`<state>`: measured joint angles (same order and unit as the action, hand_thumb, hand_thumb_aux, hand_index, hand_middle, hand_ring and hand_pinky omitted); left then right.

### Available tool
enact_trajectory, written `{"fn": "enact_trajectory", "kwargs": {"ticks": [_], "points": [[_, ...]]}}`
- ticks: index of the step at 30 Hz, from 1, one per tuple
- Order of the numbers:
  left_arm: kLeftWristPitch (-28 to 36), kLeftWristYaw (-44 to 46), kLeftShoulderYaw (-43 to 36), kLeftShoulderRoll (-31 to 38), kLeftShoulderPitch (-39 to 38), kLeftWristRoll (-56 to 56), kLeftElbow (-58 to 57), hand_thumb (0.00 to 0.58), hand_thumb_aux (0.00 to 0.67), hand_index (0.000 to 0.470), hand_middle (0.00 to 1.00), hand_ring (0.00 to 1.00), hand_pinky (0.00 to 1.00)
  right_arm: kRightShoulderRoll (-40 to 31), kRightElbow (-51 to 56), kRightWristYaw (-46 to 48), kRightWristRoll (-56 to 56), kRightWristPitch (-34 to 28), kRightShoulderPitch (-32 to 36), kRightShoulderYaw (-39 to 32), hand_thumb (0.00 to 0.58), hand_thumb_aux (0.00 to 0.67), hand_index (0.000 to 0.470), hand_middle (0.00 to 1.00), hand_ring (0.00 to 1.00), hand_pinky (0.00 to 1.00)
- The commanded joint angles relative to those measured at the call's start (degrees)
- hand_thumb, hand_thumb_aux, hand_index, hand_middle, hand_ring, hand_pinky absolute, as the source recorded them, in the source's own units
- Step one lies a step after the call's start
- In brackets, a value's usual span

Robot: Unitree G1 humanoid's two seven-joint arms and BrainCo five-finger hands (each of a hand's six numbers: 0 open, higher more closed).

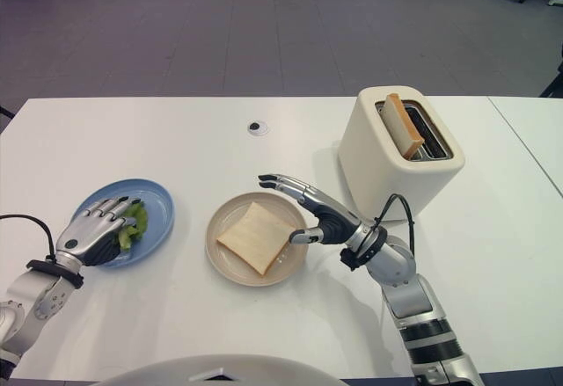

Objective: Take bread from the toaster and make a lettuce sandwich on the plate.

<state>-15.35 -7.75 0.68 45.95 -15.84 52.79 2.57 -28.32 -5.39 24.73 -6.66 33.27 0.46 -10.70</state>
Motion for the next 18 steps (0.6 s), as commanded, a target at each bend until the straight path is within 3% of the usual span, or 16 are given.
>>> {"fn": "enact_trajectory", "kwargs": {"ticks": [1,5,8,14,18], "points": [[1.36,-2.81,3.22,0.24,-1.17,1.13,5.01,0.580,0.670,0.470,0.00,0.00,0.00,0.23,-0.35,0.22,0.23,-0.22,0.33,0.58,0.000,0.000,0.000,0.00,0.00,0.00],[2.23,-1.74,4.48,-1.73,-0.19,1.51,16.49,0.580,0.670,0.470,0.00,0.00,0.00,0.50,-0.34,-0.05,0.08,-0.16,0.73,0.95,0.000,0.000,0.000,0.00,0.00,0.00],[1.26,2.64,-3.41,-6.93,6.45,1.17,21.23,0.580,0.670,0.470,0.00,0.00,0.00,0.82,0.30,-0.45,-0.10,0.02,1.12,1.37,0.000,0.000,0.000,0.00,0.00,0.00],[-1.70,6.46,-18.84,-18.22,17.97,3.55,15.34,0.580,0.670,0.470,0.00,0.00,0.00,1.57,3.59,-2.08,-0.10,0.68,3.03,3.33,0.000,0.000,0.000,0.00,0.00,0.00],[-3.70,5.68,-26.23,-21.71,19.41,5.54,5.78,0.580,0.670,0.470,0.00,0.00,0.00,1.83,5.51,-3.28,-0.09,1.26,3.41,4.34,0.000,0.000,0.000,0.00,0.00,0.00]]}}
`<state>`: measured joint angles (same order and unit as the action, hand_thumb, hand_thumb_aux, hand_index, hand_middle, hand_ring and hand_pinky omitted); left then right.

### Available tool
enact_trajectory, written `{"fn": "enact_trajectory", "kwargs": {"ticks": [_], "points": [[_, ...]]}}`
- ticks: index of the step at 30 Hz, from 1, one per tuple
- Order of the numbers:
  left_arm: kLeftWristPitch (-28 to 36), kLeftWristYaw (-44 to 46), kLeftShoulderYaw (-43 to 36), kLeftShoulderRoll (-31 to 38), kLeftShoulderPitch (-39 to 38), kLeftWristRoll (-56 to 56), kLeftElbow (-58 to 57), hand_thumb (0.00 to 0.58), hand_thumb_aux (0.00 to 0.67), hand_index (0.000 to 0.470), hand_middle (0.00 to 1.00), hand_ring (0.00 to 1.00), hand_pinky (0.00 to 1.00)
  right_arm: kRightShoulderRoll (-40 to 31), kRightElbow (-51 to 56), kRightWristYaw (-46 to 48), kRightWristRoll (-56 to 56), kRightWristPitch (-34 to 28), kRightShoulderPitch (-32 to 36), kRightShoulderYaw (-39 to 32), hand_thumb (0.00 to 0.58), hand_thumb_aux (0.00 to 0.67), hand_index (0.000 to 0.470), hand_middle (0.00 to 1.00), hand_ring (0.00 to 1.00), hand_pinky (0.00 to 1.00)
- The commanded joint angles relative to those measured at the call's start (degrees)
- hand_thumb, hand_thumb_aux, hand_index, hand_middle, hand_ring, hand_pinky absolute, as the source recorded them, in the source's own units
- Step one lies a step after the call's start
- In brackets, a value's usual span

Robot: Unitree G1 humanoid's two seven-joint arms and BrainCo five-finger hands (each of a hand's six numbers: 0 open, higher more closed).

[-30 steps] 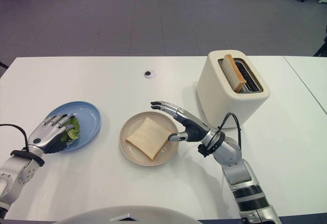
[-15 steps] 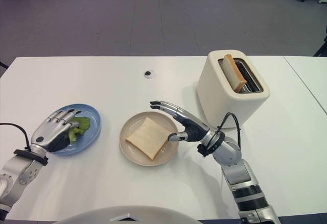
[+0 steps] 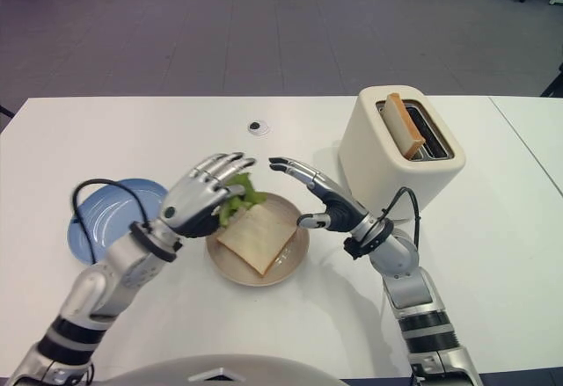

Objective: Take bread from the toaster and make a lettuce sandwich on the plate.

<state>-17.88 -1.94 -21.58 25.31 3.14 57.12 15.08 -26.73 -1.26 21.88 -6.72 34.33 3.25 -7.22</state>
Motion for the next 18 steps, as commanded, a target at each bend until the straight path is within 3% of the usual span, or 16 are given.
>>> {"fn": "enact_trajectory", "kwargs": {"ticks": [1,8,9,10,11,12,14,16,18], "points": [[-1.59,-0.55,-5.02,-1.19,0.59,1.42,-9.36,0.580,0.670,0.470,0.00,0.00,0.00,0.30,1.59,-0.56,-0.08,0.31,0.66,0.95,0.000,0.000,0.000,0.00,0.00,0.00],[-3.26,-1.34,-7.83,-1.86,-0.08,-0.87,-14.43,0.580,0.670,0.470,0.00,0.00,0.00,0.62,2.10,-0.66,-0.42,0.66,0.85,0.65,0.000,0.000,0.000,0.00,0.00,0.00],[-3.41,-1.15,-7.47,-1.74,-0.33,-1.75,-14.38,0.570,0.583,0.409,0.00,0.00,0.00,0.64,2.06,-0.58,-0.46,0.65,0.79,0.59,0.000,0.000,0.000,0.00,0.00,0.00],[-3.63,-1.07,-6.99,-1.75,-0.67,-2.91,-14.12,0.506,0.431,0.302,0.00,0.00,0.00,0.64,2.07,-0.49,-0.53,0.65,0.73,0.51,0.000,0.000,0.000,0.00,0.00,0.00],[-3.78,-0.94,-6.61,-1.67,-0.96,-3.89,-13.59,0.445,0.347,0.243,0.00,0.00,0.00,0.63,2.10,-0.43,-0.64,0.67,0.69,0.45,0.000,0.000,0.000,0.00,0.00,0.00],[-3.80,-0.96,-6.36,-1.55,-1.14,-4.30,-13.10,0.261,0.173,0.122,0.00,0.00,0.00,0.62,2.13,-0.40,-0.74,0.69,0.67,0.41,0.000,0.000,0.000,0.00,0.00,0.00],[-3.67,-1.07,-5.77,-1.04,-1.38,-4.48,-11.80,0.152,0.095,0.066,0.00,0.00,0.00,0.58,2.25,-0.30,-0.83,0.78,0.79,0.32,0.000,0.000,0.000,0.00,0.00,0.00],[-3.50,-1.22,-5.03,-0.32,-1.59,-4.25,-10.38,0.148,0.092,0.065,0.00,0.00,0.00,0.57,2.37,-0.24,-0.83,0.86,0.94,0.27,0.000,0.000,0.000,0.00,0.00,0.00],[-3.86,-0.69,-3.79,-0.03,-2.15,-6.40,-8.86,0.291,0.197,0.138,0.00,0.00,0.00,0.58,2.52,-0.17,-0.83,0.93,1.08,0.26,0.000,0.000,0.000,0.00,0.00,0.00]]}}
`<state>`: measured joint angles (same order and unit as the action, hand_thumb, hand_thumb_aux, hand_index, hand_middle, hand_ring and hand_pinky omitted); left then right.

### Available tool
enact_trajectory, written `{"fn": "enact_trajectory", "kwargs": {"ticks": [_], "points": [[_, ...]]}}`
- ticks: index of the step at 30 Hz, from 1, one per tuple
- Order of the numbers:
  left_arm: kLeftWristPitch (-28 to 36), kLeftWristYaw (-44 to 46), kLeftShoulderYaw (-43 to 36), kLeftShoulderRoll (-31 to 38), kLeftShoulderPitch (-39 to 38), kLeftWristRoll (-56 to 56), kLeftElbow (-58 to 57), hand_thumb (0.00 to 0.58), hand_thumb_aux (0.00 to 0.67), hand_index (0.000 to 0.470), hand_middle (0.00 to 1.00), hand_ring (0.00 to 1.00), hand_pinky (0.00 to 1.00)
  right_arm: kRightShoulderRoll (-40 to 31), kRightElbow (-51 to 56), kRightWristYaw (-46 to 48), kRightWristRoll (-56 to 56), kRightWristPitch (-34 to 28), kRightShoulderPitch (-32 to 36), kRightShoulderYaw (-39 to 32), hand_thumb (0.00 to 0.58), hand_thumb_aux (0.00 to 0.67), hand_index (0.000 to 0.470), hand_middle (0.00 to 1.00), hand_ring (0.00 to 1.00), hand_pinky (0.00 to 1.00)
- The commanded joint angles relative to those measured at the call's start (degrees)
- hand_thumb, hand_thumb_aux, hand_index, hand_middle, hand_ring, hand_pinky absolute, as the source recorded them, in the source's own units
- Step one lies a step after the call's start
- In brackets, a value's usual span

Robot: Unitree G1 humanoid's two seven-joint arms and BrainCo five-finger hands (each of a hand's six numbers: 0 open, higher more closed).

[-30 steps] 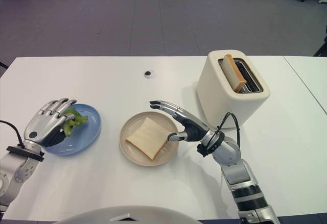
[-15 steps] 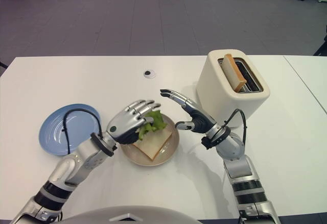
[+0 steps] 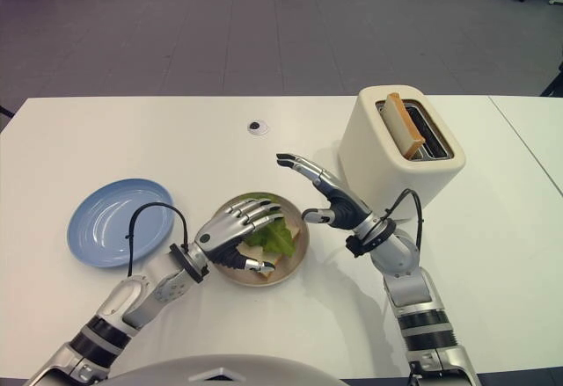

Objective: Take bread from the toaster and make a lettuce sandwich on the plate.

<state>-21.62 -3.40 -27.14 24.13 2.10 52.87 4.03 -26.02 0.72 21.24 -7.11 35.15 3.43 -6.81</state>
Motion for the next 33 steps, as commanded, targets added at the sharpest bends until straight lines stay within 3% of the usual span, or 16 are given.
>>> {"fn": "enact_trajectory", "kwargs": {"ticks": [1,4,7,9,10,14,18,25,26,27,28,29,32,33], "points": [[-0.37,0.97,2.35,1.22,-1.50,-3.30,3.00,0.346,0.244,0.171,0.00,0.00,0.00,-0.14,0.64,0.53,-0.45,0.16,0.99,-0.17,0.000,0.000,0.000,0.00,0.00,0.00],[-1.30,1.89,3.43,1.72,-2.83,-6.14,6.05,0.379,0.276,0.194,0.00,0.00,0.00,-0.16,0.84,0.57,-0.43,0.25,1.22,-0.08,0.000,0.000,0.000,0.00,0.00,0.00],[-1.71,2.85,5.22,1.92,-5.84,-10.20,10.43,0.316,0.218,0.153,0.00,0.00,0.00,-0.78,0.68,0.17,-1.08,0.80,2.11,0.77,0.000,0.000,0.000,0.00,0.00,0.00],[-1.42,3.16,8.03,1.87,-8.71,-15.05,13.26,0.152,0.095,0.066,0.00,0.00,0.00,-2.20,-1.02,-1.20,-2.69,1.00,3.18,3.27,0.000,0.000,0.000,0.00,0.00,0.00],[-1.31,3.09,9.98,1.87,-10.45,-17.79,14.40,0.000,0.000,0.000,0.00,0.00,0.00,-3.12,-2.12,-2.30,-3.79,0.69,4.09,5.26,0.000,0.000,0.000,0.00,0.00,0.00],[-2.25,2.96,15.88,1.41,-15.76,-27.50,15.17,0.000,0.000,0.000,0.00,0.00,0.00,-7.58,-2.53,-7.95,-8.13,-2.52,8.49,14.52,0.000,0.000,0.000,0.00,0.00,0.00],[-3.51,4.59,17.75,-0.70,-16.07,-36.83,11.51,0.000,0.000,0.000,0.00,0.00,0.00,-14.01,6.60,-14.49,-15.22,-6.49,11.20,19.99,0.000,0.000,0.000,0.00,0.00,0.00],[-4.83,8.15,18.38,-2.84,-15.14,-42.72,7.44,0.000,0.000,0.000,0.00,0.00,0.00,-19.95,15.87,-21.38,-26.74,-12.00,11.70,16.52,0.000,0.000,0.000,0.00,0.00,0.00],[-4.90,8.45,18.52,-3.02,-15.10,-42.74,7.19,0.000,0.000,0.000,0.00,0.00,0.00,-20.34,16.18,-22.05,-27.69,-12.24,11.63,15.76,0.124,0.076,0.053,0.00,0.00,0.00],[-4.96,8.73,18.65,-3.18,-15.09,-42.73,7.04,0.000,0.000,0.000,0.00,0.00,0.00,-20.46,16.43,-22.15,-27.70,-12.29,11.56,15.24,0.484,0.397,0.278,0.00,0.00,0.00],[-5.08,8.85,18.83,-3.31,-15.27,-42.67,6.99,0.000,0.000,0.000,0.00,0.00,0.00,-20.44,16.53,-22.25,-27.67,-12.25,11.60,14.67,0.549,0.515,0.361,0.00,0.00,0.00],[-5.19,8.97,18.96,-3.42,-15.41,-42.59,6.95,0.000,0.000,0.000,0.00,0.00,0.00,-20.30,16.48,-22.11,-27.36,-12.20,11.61,14.22,0.570,0.581,0.407,0.00,0.00,0.00],[-5.45,9.29,19.31,-3.68,-15.56,-41.88,6.83,0.000,0.000,0.000,0.00,0.00,0.00,-19.54,16.33,-20.30,-25.06,-12.28,11.31,13.19,0.580,0.670,0.470,0.00,0.00,0.00],[-5.53,9.32,19.39,-3.72,-15.58,-41.49,6.81,0.000,0.000,0.000,0.00,0.00,0.00,-19.24,16.31,-19.42,-23.95,-12.37,11.12,12.91,0.580,0.670,0.470,0.00,0.00,0.00]]}}
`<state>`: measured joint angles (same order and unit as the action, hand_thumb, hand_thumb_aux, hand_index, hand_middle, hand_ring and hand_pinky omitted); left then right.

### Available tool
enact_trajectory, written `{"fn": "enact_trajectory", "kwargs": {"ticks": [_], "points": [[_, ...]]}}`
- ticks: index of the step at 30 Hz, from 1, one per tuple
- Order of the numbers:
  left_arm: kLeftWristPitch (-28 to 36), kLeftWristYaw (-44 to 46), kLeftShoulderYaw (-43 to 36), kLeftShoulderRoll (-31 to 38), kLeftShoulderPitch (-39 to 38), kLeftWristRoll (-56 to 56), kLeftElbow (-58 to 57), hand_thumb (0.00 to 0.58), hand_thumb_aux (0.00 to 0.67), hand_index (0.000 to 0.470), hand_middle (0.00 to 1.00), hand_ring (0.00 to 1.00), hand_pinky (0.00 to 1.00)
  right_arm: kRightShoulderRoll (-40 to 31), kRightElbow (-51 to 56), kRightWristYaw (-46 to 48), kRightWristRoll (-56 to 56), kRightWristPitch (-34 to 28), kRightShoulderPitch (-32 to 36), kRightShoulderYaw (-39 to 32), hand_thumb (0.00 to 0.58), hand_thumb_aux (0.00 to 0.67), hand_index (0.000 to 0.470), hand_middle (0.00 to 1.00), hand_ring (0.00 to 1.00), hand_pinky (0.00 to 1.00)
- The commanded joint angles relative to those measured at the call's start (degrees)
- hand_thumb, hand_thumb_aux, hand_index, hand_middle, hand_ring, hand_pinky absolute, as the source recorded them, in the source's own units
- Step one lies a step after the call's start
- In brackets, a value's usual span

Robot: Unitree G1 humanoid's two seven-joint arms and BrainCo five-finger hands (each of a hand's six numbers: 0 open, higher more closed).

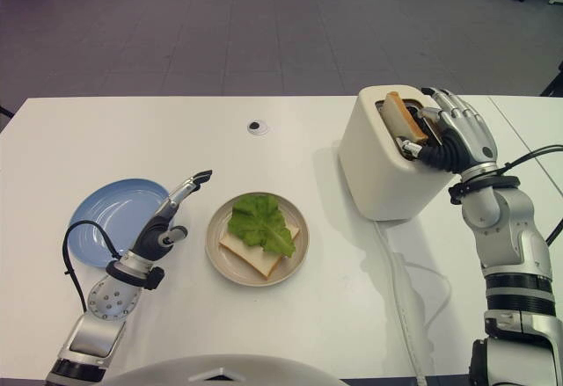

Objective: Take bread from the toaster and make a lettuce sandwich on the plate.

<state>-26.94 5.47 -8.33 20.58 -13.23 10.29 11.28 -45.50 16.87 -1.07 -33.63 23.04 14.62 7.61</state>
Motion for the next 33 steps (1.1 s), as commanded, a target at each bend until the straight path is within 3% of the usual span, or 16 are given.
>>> {"fn": "enact_trajectory", "kwargs": {"ticks": [1,8,13,16,22,28,33], "points": [[-0.21,0.49,0.62,-0.26,-0.23,1.37,-0.38,0.000,0.000,0.000,0.00,0.00,0.00,0.39,-0.01,3.66,3.67,-0.41,-0.27,-1.69,0.580,0.670,0.470,0.00,0.00,0.00],[-0.30,0.56,0.94,-0.72,-0.23,2.14,-0.39,0.000,0.000,0.000,0.00,0.00,0.00,2.61,-0.98,5.77,12.05,-0.71,0.23,-0.47,0.580,0.670,0.470,0.00,0.00,0.00],[-0.58,0.49,1.23,-1.01,-0.35,2.40,-0.27,0.000,0.000,0.000,0.00,0.00,0.00,6.92,-4.11,6.12,32.79,-4.04,6.19,10.92,0.580,0.670,0.470,0.00,0.00,0.00],[-0.84,0.45,1.46,-1.24,-0.46,2.48,-0.13,0.000,0.000,0.000,0.00,0.00,0.00,8.98,-8.46,7.39,40.62,-3.84,8.07,13.76,0.580,0.670,0.470,0.00,0.00,0.00],[-1.29,0.78,1.71,-1.59,-0.02,2.52,-0.48,0.000,0.000,0.000,0.00,0.00,0.00,11.59,-19.22,15.16,47.17,-5.34,4.71,9.71,0.580,0.670,0.470,0.00,0.00,0.00],[-1.61,0.83,2.14,-1.74,0.08,2.63,-0.56,0.000,0.000,0.000,0.00,0.00,0.00,10.48,-30.96,31.42,57.93,-20.94,-5.03,-1.36,0.580,0.670,0.470,0.00,0.00,0.00],[-2.32,0.59,2.38,-1.84,0.20,3.00,-0.61,0.000,0.000,0.000,0.00,0.00,0.00,12.58,-30.52,33.01,55.58,-28.81,-6.50,-6.66,0.580,0.670,0.470,0.00,0.00,0.00]]}}
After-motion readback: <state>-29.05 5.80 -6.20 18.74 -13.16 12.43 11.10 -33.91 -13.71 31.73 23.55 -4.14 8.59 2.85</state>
